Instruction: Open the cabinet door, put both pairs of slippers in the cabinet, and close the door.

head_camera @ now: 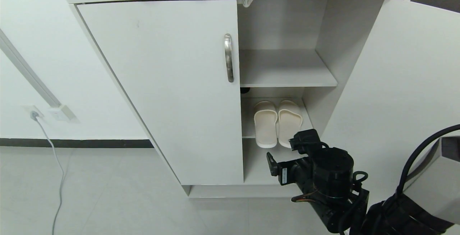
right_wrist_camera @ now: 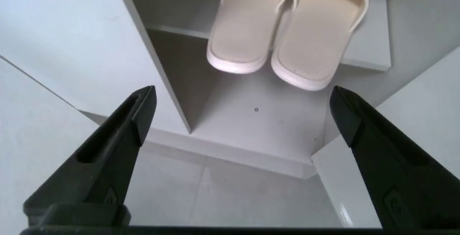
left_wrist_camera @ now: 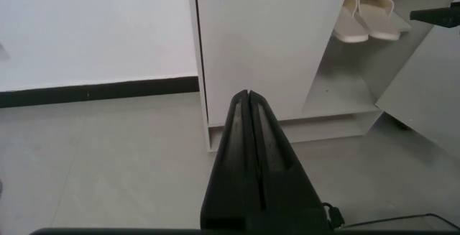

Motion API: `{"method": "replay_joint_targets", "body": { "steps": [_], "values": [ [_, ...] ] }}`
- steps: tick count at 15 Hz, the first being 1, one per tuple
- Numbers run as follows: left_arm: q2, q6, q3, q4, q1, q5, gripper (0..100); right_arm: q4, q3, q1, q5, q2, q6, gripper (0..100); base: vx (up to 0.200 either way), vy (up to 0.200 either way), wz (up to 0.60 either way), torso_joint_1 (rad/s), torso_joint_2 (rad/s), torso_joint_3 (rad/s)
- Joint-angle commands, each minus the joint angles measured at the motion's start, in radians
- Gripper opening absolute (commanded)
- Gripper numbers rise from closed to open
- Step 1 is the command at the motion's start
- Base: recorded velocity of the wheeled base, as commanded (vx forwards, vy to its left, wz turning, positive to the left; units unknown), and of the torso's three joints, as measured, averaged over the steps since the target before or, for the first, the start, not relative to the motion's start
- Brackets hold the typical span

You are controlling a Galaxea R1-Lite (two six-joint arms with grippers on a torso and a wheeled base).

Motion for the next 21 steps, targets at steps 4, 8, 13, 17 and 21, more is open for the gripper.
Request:
{"method": "replay_joint_targets", "body": {
  "steps": [4, 8, 13, 17, 21],
  "values": [
    [0.001, 0.001, 0.0, 0.0, 0.0, 0.0, 0, -0.015, 0.007, 0.002, 0.0, 0.008, -0.004, 100, 0.0, 0.0, 0.0, 0.0, 0.0, 0.0],
    [0.001, 0.0, 0.0, 0.0, 0.0, 0.0, 0, -0.022, 0.009, 0.002, -0.003, 0.006, -0.005, 100, 0.0, 0.0, 0.0, 0.0, 0.0, 0.0],
    [0.001, 0.001, 0.0, 0.0, 0.0, 0.0, 0, -0.027, 0.009, 0.0, -0.009, 0.006, -0.007, 100, 0.0, 0.0, 0.0, 0.0, 0.0, 0.0],
    [0.001, 0.001, 0.0, 0.0, 0.0, 0.0, 0, -0.027, 0.009, 0.0, -0.009, 0.008, -0.007, 100, 0.0, 0.0, 0.0, 0.004, 0.0, 0.056],
    [0.001, 0.001, 0.0, 0.0, 0.0, 0.0, 0, -0.029, 0.019, 0.002, -0.009, 0.008, -0.007, 100, 0.0, 0.0, 0.0, -0.001, 0.0, 0.182]
  ]
}}
